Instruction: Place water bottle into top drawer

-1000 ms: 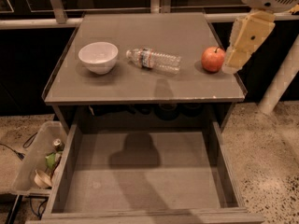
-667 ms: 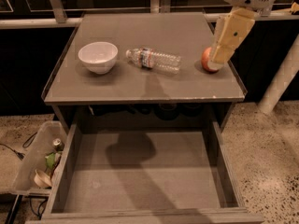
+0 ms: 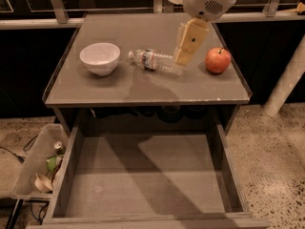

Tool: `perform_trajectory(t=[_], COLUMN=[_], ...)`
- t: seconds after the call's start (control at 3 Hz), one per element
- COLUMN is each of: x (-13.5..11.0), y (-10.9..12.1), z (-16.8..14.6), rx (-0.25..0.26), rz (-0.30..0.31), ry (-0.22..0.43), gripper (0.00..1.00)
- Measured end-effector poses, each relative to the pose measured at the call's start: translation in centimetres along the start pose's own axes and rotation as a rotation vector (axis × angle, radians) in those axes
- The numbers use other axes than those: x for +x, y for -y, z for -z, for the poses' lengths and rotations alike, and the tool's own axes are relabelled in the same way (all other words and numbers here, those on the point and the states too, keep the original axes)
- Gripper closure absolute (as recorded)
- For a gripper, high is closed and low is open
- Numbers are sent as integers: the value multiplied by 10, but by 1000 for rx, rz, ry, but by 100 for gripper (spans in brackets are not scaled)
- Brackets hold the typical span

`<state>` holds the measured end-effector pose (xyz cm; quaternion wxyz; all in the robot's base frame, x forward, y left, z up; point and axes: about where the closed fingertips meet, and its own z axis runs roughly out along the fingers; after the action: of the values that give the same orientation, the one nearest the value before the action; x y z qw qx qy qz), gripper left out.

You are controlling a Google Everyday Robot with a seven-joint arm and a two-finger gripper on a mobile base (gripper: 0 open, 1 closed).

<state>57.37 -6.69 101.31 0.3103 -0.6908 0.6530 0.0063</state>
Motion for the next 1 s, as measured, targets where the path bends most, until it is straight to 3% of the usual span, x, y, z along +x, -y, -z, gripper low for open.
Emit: perform_trajectory(t=[0.33,0.67,1.0], x=[13,59,90], y=[12,18,14], z=[-26,-43,-62], rx=[-24,-31,-69], rz=[-67,-185,-292], ry=[-4,-44,-20], gripper=[0,0,0])
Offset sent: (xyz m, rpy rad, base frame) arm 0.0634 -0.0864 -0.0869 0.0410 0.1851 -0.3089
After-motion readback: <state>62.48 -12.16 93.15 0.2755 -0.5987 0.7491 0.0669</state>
